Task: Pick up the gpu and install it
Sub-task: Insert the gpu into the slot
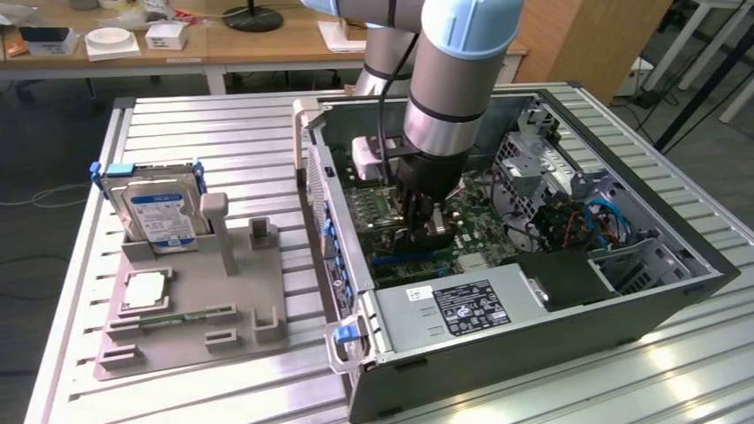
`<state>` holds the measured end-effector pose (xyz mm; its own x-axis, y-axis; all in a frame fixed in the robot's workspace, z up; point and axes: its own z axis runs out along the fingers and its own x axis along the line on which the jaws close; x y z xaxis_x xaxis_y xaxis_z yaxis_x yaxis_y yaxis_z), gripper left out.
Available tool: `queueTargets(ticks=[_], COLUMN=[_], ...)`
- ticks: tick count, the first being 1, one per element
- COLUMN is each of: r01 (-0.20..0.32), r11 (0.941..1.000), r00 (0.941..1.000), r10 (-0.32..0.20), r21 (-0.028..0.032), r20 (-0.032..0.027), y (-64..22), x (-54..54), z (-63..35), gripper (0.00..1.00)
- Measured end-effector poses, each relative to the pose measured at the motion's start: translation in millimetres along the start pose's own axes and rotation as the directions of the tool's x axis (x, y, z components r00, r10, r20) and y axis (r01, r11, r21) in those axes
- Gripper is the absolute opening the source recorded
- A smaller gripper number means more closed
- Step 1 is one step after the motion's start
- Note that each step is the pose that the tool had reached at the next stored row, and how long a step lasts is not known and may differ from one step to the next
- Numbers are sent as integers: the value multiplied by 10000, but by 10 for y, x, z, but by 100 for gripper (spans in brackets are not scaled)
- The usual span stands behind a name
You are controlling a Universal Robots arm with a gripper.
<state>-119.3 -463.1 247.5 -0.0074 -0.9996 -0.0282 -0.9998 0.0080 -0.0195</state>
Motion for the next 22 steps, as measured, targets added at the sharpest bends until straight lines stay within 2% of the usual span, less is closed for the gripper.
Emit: queueTargets(ticks=[22], r01=[-126], r11=[9999], r00=[9999], r10=[126], r21=[4], r20=[-24], y=[1], x=[2], z=[19], gripper=[26])
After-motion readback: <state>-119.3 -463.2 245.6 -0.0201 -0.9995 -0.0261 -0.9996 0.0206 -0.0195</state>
